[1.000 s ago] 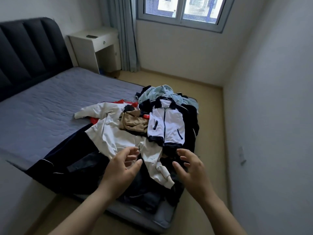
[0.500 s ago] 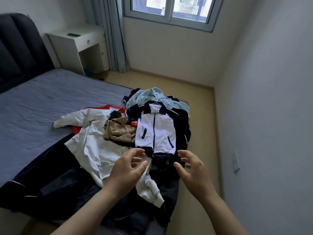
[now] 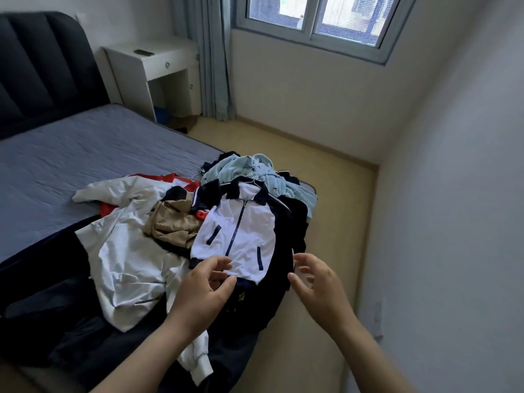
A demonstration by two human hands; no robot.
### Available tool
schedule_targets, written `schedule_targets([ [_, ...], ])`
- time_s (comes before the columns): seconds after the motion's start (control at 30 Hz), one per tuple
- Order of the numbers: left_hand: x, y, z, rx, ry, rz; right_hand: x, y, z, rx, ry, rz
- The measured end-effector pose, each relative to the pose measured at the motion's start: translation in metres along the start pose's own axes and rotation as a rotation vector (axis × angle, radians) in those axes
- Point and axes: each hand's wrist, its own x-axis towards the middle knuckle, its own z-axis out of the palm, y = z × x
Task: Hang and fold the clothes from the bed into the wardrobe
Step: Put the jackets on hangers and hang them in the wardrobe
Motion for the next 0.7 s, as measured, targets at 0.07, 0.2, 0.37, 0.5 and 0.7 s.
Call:
schedule_targets([
  [0.07, 0.012, 0.01, 0.021, 0.004, 0.006, -0.009, 0.018, 0.018, -0.019, -0.012, -0.015, -0.02],
  [0.2, 0.029, 0.015, 0.043, 0.017, 0.035, -0.037, 0.041, 0.045, -0.033, -0.01, -0.052, -0.009],
  [0.37, 0.066, 0.011, 0.052, 0.024, 0.063, -0.081, 0.086, 0.063, -0.03, -0.015, -0.107, 0.001],
  [0.5, 0.111, 0.005, 0.061, -0.014, 0.097, -0.115, 0.135, 0.074, -0.027, -0.025, -0.152, -0.007],
  [0.7, 0.195, -0.005, 0.073, -0.056, 0.068, -0.134, 0.22, 0.091, -0.014, -0.067, -0.178, 0.016],
])
